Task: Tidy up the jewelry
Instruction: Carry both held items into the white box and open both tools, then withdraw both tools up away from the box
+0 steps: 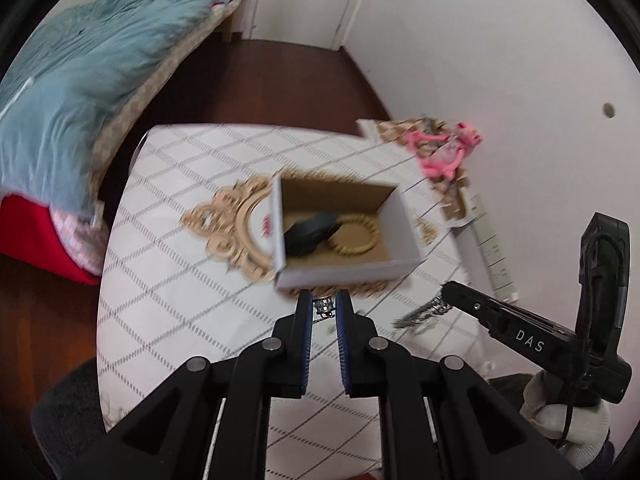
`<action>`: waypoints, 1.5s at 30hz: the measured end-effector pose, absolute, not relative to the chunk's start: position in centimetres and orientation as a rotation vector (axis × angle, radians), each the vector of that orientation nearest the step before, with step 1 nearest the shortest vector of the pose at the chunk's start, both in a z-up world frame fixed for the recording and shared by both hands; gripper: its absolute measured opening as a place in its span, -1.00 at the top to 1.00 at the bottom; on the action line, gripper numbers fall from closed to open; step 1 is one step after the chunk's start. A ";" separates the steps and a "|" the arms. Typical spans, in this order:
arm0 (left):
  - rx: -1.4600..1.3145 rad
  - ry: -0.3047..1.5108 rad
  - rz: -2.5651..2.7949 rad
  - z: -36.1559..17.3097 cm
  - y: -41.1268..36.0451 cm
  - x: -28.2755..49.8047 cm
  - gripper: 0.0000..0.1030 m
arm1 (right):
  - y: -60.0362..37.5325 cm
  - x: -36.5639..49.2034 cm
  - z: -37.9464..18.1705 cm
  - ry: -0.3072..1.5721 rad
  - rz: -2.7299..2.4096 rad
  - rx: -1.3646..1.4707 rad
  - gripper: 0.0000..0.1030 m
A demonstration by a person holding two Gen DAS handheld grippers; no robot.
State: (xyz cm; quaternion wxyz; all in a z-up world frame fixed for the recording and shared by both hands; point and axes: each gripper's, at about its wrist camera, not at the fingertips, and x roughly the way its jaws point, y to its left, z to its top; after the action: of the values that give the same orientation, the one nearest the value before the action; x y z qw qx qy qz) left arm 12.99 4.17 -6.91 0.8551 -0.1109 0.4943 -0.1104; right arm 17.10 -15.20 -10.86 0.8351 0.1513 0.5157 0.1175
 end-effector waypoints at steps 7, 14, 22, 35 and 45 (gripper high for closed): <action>-0.180 0.990 -0.296 -3.0 1.9 17.3 0.83 | -15.6 21.6 -6.0 1.033 0.289 0.302 0.78; -0.159 1.073 -0.333 -5.4 0.2 21.8 0.83 | -15.5 27.1 -7.4 1.112 0.295 0.278 0.78; -0.215 1.196 -0.300 -9.3 0.2 24.6 0.80 | -14.7 30.8 -11.1 1.212 0.309 0.257 0.78; -0.121 1.220 -0.064 -11.3 2.4 25.7 -0.83 | -14.3 33.2 -13.9 1.344 0.263 0.168 0.10; -0.040 1.155 0.062 -12.0 3.0 23.5 -0.89 | -14.2 28.8 -13.7 1.257 0.082 -0.064 -0.94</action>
State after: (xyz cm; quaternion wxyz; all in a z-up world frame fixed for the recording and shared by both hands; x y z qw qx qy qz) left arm 23.53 3.01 -11.96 0.8372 -0.0188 0.5458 0.0294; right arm 28.84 -14.18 -13.73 0.8076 -0.0298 0.5878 0.0382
